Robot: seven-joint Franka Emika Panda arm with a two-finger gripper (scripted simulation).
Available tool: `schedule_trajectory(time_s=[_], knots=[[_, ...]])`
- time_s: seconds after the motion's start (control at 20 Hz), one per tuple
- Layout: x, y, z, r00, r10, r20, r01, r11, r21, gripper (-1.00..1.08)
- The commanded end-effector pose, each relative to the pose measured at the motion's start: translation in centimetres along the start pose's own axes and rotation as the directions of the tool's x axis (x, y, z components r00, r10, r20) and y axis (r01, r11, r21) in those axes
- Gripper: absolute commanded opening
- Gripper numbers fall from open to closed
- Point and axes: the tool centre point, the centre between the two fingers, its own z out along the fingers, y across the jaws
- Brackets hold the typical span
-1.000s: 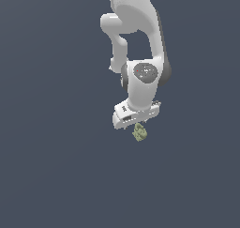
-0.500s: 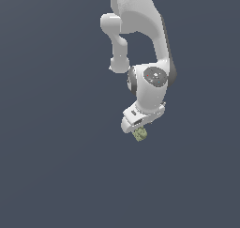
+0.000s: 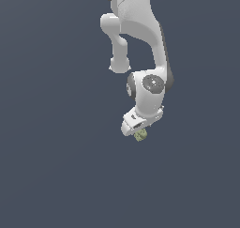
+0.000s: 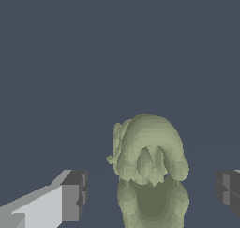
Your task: Pick up the object and move it to a goal position.
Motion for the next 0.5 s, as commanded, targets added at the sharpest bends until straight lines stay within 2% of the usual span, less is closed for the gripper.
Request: schedule_trajectory(time_s=[0.0,0.3,0.35,0.45], knots=[[-0.04,-0.05,1.26,1.000,-0.002,0.000,0.002,1.000,0.000,1.00],[0.09,0.01,2.24,1.000,-0.003,0.000,0.003,1.000,0.000,1.00],[0.09,0.01,2.24,1.000,-0.003,0.000,0.003,1.000,0.000,-1.00],[0.09,0.01,2.24,1.000,-0.003,0.000,0.003,1.000,0.000,-1.00]])
